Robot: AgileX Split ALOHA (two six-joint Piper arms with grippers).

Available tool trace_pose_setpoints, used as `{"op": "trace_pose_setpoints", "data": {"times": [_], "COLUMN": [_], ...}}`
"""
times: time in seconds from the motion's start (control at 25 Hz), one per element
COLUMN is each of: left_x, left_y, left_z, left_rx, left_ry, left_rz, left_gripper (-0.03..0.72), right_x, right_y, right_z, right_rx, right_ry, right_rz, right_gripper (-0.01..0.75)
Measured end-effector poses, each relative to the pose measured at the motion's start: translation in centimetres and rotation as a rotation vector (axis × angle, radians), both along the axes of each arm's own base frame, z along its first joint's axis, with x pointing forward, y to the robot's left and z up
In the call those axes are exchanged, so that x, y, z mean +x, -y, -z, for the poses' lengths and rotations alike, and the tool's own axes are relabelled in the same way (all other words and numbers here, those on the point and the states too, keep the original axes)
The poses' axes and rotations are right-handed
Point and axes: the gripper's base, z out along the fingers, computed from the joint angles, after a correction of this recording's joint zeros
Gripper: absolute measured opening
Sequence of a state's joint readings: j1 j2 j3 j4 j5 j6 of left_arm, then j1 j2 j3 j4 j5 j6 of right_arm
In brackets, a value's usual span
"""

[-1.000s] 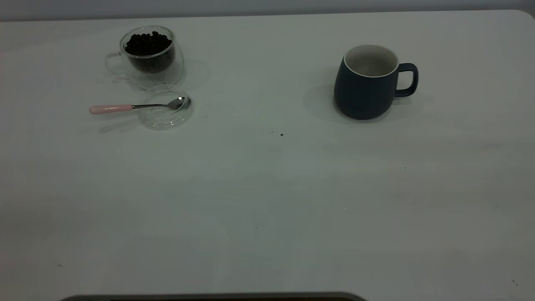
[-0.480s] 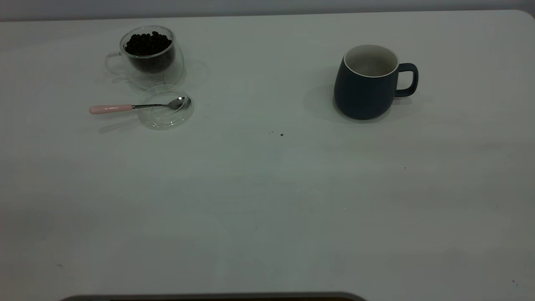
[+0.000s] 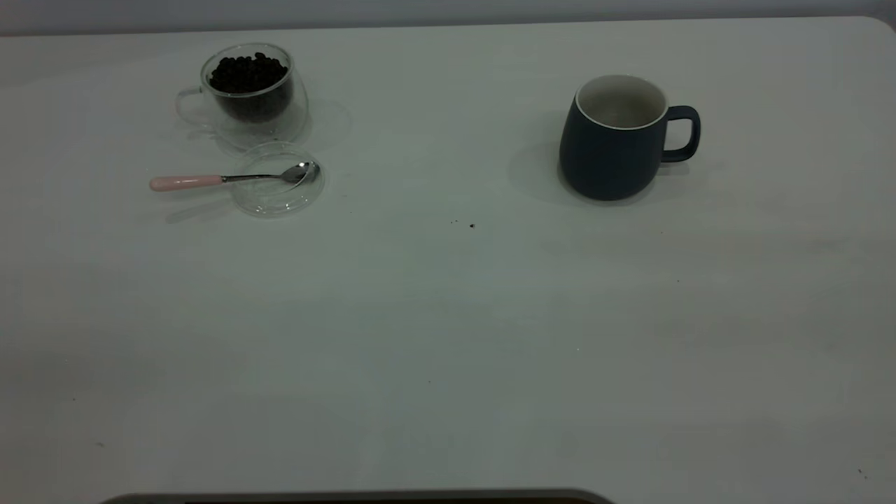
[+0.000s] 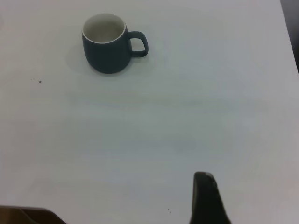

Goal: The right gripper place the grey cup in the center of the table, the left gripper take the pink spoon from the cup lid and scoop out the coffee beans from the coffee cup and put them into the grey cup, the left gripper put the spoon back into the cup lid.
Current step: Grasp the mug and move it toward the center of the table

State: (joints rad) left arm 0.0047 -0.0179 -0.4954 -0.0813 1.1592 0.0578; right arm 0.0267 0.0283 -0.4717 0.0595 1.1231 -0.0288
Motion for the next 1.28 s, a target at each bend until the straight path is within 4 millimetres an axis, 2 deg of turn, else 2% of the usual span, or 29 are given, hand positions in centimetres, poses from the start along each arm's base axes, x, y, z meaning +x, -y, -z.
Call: {"op": "trace_pose_setpoints", "data": {"times": [0.36,0.48,0.56,0.72,0.84,1.12,1.28], "left_x": [0.0,0.0,0.0,0.0,0.0,0.0,0.0], "left_y": [0.0,0.0,0.0,0.0,0.0,0.0,0.0], "left_z": [0.0,0.0,0.0,0.0,0.0,0.0,0.0], "left_rx": [0.000,0.000,0.000,0.000,0.000,0.000,0.000], "left_ry": [0.000,0.000,0.000,0.000,0.000,0.000,0.000], "left_rz": [0.000,0.000,0.000,0.000,0.000,0.000,0.000], "left_gripper": [0.461,0.461,0.461,0.461,0.461,0.461,0.461], "right_x": [0.0,1.0,2.5,6.3,9.9,20.2,25.7], "right_y": [0.0,-0.3,-0.4,-0.5,-0.7,-1.2,-1.3], "right_z": [0.0,-0.1,-0.2,-0.6,-0.5,-0.5,0.6], "right_rx": [0.002,0.027,0.038,0.007,-0.037,-0.167,-0.217], "right_ry": [-0.003,-0.062,-0.130,-0.227,-0.275,-0.336,-0.401], "right_rz": [-0.001,-0.014,-0.017,-0.038,-0.097,-0.253,-0.318], "right_gripper": [0.507,0.514,0.536,0.601,0.617,0.615,0.608]}}
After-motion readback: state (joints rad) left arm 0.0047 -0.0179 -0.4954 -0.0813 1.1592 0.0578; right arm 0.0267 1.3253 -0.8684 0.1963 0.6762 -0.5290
